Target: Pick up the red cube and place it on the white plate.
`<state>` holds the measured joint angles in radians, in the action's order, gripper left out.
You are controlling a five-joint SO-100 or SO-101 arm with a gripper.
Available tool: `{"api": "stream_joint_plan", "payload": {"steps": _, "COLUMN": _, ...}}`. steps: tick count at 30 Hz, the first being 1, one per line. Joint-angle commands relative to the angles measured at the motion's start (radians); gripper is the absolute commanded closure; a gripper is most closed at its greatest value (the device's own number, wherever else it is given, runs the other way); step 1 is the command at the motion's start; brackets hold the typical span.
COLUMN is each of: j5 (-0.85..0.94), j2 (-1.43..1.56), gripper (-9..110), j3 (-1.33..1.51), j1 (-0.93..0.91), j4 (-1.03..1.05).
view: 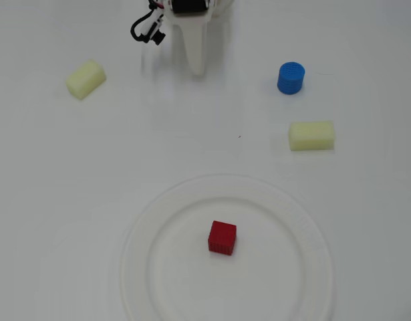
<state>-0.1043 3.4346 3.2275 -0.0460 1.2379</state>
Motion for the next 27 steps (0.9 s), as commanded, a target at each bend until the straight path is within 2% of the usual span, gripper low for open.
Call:
{"api": "stream_joint_plan", "payload": {"steps": 1, "j5": -0.025, "j2": 0.008, "gripper": 100, "j3": 0.003, "j1": -0.021, "j4": -0.003}}
{"api": "stream_joint_plan", "payload": {"steps": 5, "j5": -0.015, "j2": 0.008, "gripper": 102, "j3": 0.003, "j1": -0.026, "j4": -0.003}}
{"api": "stream_joint_plan", "payload": {"steps": 10, "j5": 0.083, "j2": 0.009, "gripper": 102, "j3": 0.003, "j1": 0.023, "j4": -0.008}}
{"api": "stream_joint_plan", "payload": {"steps": 27, "j5": 0.057, "j2": 0.009, "gripper": 102, "j3": 0.003, "j1": 0.011, "j4": -0.008}}
